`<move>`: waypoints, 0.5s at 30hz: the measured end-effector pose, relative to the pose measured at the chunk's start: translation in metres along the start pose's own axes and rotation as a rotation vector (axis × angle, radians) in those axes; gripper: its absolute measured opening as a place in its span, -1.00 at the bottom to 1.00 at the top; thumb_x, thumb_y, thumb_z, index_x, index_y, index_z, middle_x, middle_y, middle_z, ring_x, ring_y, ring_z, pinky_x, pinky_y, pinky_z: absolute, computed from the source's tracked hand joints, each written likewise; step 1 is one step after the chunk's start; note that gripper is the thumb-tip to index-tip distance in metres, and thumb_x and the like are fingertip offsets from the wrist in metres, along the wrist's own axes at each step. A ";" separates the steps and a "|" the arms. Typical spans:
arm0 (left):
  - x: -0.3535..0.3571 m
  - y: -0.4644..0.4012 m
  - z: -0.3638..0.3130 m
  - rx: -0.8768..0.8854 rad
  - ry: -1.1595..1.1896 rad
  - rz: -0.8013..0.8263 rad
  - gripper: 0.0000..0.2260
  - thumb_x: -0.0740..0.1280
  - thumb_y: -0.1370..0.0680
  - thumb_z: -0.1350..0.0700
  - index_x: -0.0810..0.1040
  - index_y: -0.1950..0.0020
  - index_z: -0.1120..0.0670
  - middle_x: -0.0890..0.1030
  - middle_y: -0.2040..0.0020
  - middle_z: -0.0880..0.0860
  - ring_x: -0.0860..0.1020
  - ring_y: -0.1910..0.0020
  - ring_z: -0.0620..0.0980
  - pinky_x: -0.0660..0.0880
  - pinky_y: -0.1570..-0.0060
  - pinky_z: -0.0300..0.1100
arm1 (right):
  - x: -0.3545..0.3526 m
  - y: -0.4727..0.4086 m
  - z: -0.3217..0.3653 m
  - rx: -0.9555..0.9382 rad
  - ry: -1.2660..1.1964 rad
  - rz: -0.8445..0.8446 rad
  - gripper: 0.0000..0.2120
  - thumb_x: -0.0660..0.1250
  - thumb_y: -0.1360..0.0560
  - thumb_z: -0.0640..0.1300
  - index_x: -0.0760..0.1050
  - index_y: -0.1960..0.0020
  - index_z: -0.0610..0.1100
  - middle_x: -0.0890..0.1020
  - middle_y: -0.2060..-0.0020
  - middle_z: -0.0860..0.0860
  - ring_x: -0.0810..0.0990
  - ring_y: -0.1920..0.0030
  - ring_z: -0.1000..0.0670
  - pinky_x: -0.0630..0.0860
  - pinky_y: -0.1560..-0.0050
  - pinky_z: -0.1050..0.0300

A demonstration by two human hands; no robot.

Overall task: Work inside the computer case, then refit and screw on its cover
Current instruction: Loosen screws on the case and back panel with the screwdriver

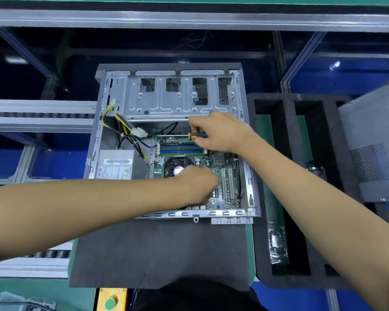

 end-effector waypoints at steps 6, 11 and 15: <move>-0.003 -0.019 0.004 -0.011 -0.237 0.033 -0.79 0.46 -0.50 0.03 0.49 0.24 0.04 0.54 0.20 -0.02 0.58 -0.06 0.08 0.36 -0.16 -0.06 | 0.000 0.000 0.000 -0.006 0.006 0.001 -0.87 0.27 -0.48 0.01 0.33 0.08 0.03 0.44 0.41 0.05 0.45 0.35 -0.05 0.37 0.39 0.06; -0.002 -0.034 0.003 -0.037 -0.211 0.135 -0.74 0.52 -0.47 -0.01 0.47 0.18 0.06 0.56 0.12 0.00 0.55 0.07 0.07 0.55 -0.03 -0.04 | 0.000 -0.001 0.000 -0.001 0.007 0.001 -0.87 0.28 -0.49 0.01 0.33 0.07 0.03 0.44 0.40 0.04 0.45 0.36 -0.05 0.37 0.39 0.05; -0.006 -0.032 0.002 -0.013 -0.189 0.162 -0.72 0.53 -0.48 -0.07 0.55 -0.03 0.03 0.46 0.14 -0.01 0.50 0.14 0.09 0.50 0.27 -0.06 | 0.000 -0.001 0.002 -0.017 0.024 -0.006 -0.88 0.29 -0.49 -0.01 0.37 0.09 -0.01 0.43 0.42 0.04 0.45 0.35 -0.08 0.27 0.41 0.08</move>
Point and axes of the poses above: each hand's wrist, its own y-axis away from the middle knuckle, its own x-axis out of the palm, z = x × y, the point moved 4 cm from there along -y, towards the middle knuckle
